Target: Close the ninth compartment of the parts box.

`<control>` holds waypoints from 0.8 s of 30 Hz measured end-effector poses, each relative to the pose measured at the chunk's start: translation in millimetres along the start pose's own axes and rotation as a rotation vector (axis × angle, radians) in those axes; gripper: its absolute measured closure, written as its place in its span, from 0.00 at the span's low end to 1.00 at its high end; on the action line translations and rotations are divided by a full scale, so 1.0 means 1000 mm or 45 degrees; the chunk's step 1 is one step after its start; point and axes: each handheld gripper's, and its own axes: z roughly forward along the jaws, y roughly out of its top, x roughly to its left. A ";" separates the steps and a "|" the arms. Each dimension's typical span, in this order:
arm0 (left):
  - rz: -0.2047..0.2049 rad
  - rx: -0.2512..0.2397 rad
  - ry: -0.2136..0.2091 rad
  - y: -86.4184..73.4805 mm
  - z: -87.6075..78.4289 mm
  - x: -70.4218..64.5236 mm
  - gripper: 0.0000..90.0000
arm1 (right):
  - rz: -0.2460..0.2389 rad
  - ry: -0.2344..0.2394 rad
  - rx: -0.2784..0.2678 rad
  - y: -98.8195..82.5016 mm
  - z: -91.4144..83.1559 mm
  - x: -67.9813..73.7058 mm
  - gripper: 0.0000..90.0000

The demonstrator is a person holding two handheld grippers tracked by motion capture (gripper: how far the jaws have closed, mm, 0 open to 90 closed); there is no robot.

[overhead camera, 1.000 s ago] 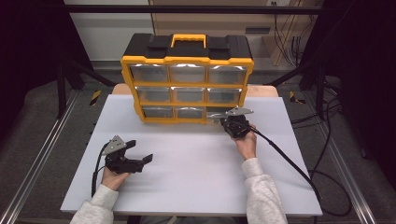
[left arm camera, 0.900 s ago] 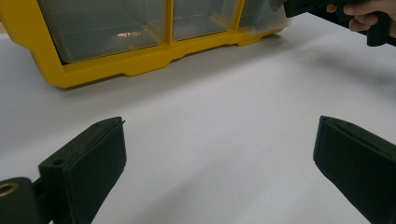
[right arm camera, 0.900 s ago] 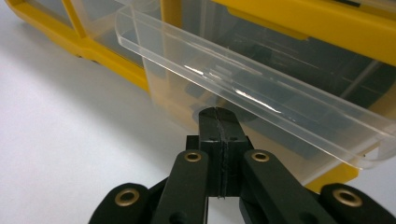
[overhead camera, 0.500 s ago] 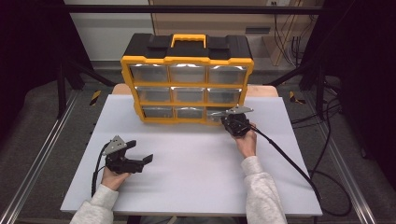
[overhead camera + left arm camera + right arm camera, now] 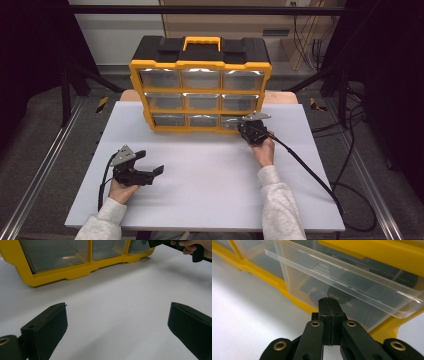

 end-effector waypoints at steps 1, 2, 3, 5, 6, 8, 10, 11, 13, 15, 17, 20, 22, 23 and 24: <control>0.000 0.000 0.000 0.000 0.000 0.000 0.02 | 0.002 -0.002 0.001 0.000 0.001 0.000 1.00; 0.001 0.001 0.000 0.000 0.000 0.000 0.02 | 0.004 -0.004 0.003 0.000 0.001 -0.001 1.00; 0.001 0.001 0.000 0.000 0.000 0.000 0.02 | 0.005 -0.006 0.004 0.000 0.002 -0.001 1.00; 0.001 0.000 0.001 0.000 0.000 0.000 0.02 | 0.011 -0.013 0.007 0.000 0.003 -0.002 1.00; 0.000 0.000 0.001 0.000 0.000 0.000 0.02 | 0.011 -0.015 0.007 0.000 0.003 -0.002 1.00; 0.000 -0.001 0.001 0.000 0.000 0.000 0.02 | 0.007 -0.018 0.010 0.000 0.004 -0.003 1.00; 0.001 0.001 0.001 0.000 0.000 0.000 0.02 | 0.011 -0.022 0.012 0.000 0.005 -0.003 1.00; 0.002 0.003 0.001 0.000 0.000 0.000 0.02 | 0.014 -0.020 0.013 0.000 0.006 -0.003 1.00; 0.002 0.004 0.001 0.000 0.000 0.000 0.02 | 0.010 -0.030 0.012 0.000 0.007 -0.004 1.00; 0.002 0.003 0.001 0.000 0.000 0.000 0.02 | 0.012 -0.034 0.013 0.000 0.008 -0.005 1.00; 0.001 0.001 0.003 0.000 0.000 0.000 0.02 | 0.017 -0.038 0.019 0.000 0.008 -0.006 1.00; 0.002 0.003 0.002 0.000 0.000 0.000 0.02 | 0.011 -0.044 0.022 0.000 0.009 -0.006 1.00; 0.002 0.003 0.002 0.000 0.000 0.000 0.02 | 0.012 -0.042 0.024 -0.001 0.009 -0.005 1.00; 0.002 0.002 0.004 0.000 0.000 0.000 0.02 | 0.008 -0.041 0.025 -0.001 0.009 -0.005 1.00; 0.001 0.000 0.004 0.000 0.000 0.000 0.02 | 0.004 -0.037 0.026 -0.001 0.008 -0.004 1.00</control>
